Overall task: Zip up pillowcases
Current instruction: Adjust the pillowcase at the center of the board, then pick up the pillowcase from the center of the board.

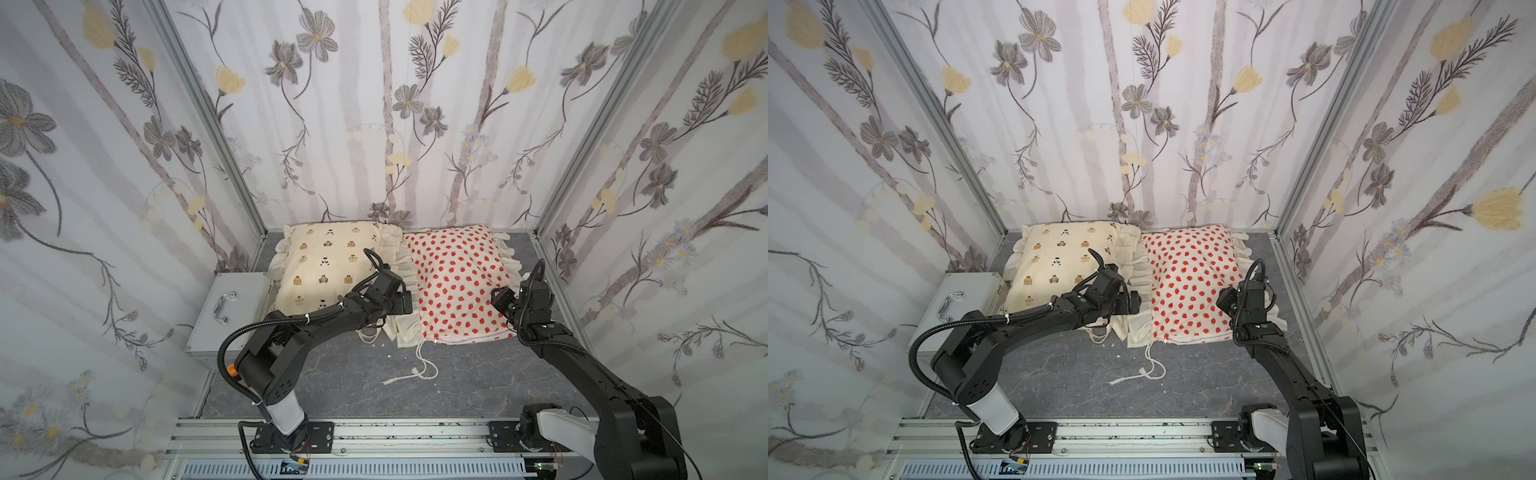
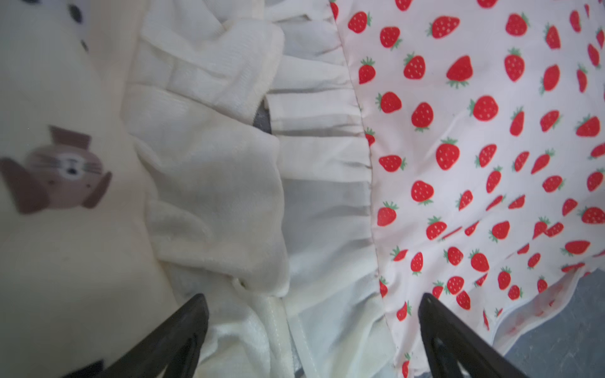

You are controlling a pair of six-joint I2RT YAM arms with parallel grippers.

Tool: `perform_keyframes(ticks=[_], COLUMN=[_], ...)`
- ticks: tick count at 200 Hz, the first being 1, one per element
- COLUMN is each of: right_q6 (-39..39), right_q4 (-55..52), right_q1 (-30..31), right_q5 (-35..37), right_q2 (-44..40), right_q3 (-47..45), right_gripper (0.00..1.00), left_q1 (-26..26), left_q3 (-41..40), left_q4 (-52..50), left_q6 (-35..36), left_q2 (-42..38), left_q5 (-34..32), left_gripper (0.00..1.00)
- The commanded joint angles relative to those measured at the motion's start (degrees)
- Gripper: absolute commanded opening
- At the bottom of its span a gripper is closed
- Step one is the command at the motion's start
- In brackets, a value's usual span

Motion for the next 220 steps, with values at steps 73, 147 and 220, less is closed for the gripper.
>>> perform_keyframes(ticks=[73, 147, 220], right_q6=[-1.03, 5.46, 6.3], right_q4=[-4.09, 2.81, 4.62], right_q1=[14.85, 26.05, 26.42], right_q5=[-2.88, -1.85, -0.65], right_q2=[-10.72, -11.12, -10.75], right_q3=[-7.32, -14.55, -16.51], right_gripper=[0.63, 0.65, 0.66], left_q1=[-8.14, -9.48, -11.4], left_q3=[-8.67, -7.57, -3.91], left_q4=[5.96, 9.42, 9.01], left_q6=[14.17, 19.18, 23.09], left_q2=[-4.39, 0.67, 6.29], left_q5=[8.37, 8.73, 7.13], left_gripper=[0.82, 0.66, 0.6])
